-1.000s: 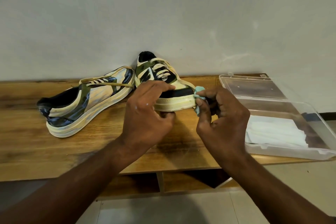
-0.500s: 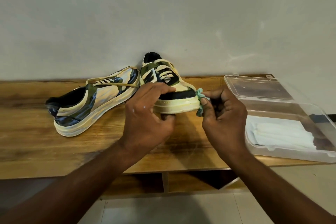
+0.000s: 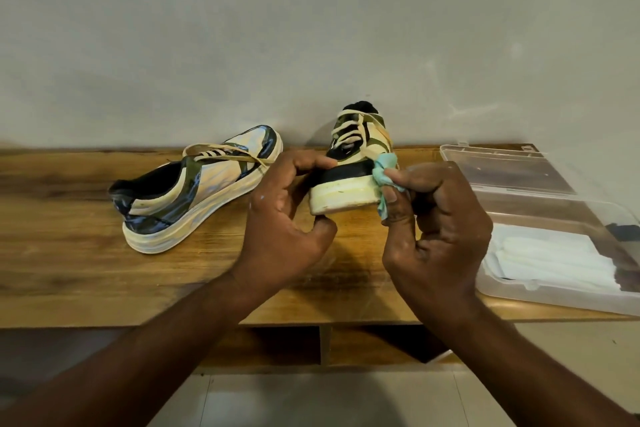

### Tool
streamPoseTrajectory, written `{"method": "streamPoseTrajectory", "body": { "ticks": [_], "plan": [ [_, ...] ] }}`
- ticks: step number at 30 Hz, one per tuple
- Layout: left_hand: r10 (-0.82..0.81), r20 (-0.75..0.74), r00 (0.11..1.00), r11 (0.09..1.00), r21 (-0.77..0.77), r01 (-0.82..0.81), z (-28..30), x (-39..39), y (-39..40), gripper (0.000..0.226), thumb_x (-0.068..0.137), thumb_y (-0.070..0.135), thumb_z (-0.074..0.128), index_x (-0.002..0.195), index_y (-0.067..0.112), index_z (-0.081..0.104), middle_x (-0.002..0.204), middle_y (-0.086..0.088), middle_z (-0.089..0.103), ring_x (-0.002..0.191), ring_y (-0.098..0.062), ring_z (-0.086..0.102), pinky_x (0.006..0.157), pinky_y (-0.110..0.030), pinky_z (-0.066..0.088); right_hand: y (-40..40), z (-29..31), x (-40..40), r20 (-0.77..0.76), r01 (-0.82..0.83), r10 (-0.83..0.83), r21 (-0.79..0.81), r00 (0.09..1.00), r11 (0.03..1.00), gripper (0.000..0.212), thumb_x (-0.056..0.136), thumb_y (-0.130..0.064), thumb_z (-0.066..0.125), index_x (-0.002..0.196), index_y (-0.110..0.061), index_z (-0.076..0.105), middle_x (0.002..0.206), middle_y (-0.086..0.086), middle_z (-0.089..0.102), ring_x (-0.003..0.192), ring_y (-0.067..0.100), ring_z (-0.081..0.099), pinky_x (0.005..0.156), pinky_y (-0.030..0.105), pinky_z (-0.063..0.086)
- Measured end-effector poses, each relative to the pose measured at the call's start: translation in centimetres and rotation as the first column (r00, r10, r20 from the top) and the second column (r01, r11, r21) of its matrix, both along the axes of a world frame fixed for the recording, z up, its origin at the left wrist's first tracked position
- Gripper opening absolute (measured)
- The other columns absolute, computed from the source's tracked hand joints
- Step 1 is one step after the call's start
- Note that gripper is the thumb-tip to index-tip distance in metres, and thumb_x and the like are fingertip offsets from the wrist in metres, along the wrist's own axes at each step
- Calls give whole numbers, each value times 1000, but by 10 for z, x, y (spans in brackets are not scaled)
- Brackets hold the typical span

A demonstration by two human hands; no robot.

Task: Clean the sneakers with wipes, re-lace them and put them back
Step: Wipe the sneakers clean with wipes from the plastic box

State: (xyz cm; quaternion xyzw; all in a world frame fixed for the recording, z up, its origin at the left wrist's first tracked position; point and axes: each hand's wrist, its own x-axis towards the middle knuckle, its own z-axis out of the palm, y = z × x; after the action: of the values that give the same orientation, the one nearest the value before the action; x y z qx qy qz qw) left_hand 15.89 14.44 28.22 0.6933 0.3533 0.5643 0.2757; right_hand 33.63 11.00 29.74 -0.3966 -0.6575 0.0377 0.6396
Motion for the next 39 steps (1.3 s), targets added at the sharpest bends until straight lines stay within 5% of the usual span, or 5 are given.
{"method": "streamPoseTrajectory", "body": {
  "ticks": [7, 16, 23, 34, 39],
  "plan": [
    [119, -234, 965, 991, 94, -100, -3, -23, -8, 69, 74, 24, 96, 134, 7, 67, 131, -3, 68, 126, -18, 65, 101, -43, 57, 12, -10, -17, 60, -38, 38, -8, 997, 999, 11, 93, 6, 71, 103, 6, 71, 100, 14, 68, 96, 29, 67, 70, 43, 59],
    [129, -281, 951, 988, 115, -101, -10, -32, -10, 62, 72, 7, 95, 130, 6, 72, 130, 0, 73, 122, -6, 67, 103, -26, 54, -9, -12, -33, 539, -35, 97, -124, 837, 992, 35, 85, 2, 77, 120, -2, 72, 110, 13, 65, 100, 23, 64, 74, 35, 61],
    [109, -275, 955, 991, 104, -83, -16, -32, -11, 69, 65, 3, 97, 129, 7, 73, 131, -2, 73, 124, -4, 67, 105, -28, 54, 17, -2, -8, 325, 121, -26, -276, 945, 954, 31, 89, 0, 77, 118, -10, 76, 108, 3, 67, 96, 13, 64, 80, 31, 61],
    [131, -277, 952, 989, 100, -107, -16, -31, -5, 65, 65, 0, 94, 126, 9, 75, 127, 0, 75, 120, -3, 68, 104, -25, 54, 7, -8, -21, 422, 106, 0, -227, 907, 968, 35, 86, 2, 76, 119, -7, 74, 108, 5, 67, 94, 11, 61, 78, 14, 55],
    [138, -289, 947, 988, 105, -112, -19, -31, -7, 67, 63, 1, 95, 126, 10, 75, 129, 2, 73, 122, 0, 66, 105, -22, 52, 16, -7, -11, 269, 135, -50, -309, 962, 941, 33, 87, 1, 78, 117, -13, 75, 109, -1, 69, 97, 10, 65, 80, 29, 61]
  ]
}}
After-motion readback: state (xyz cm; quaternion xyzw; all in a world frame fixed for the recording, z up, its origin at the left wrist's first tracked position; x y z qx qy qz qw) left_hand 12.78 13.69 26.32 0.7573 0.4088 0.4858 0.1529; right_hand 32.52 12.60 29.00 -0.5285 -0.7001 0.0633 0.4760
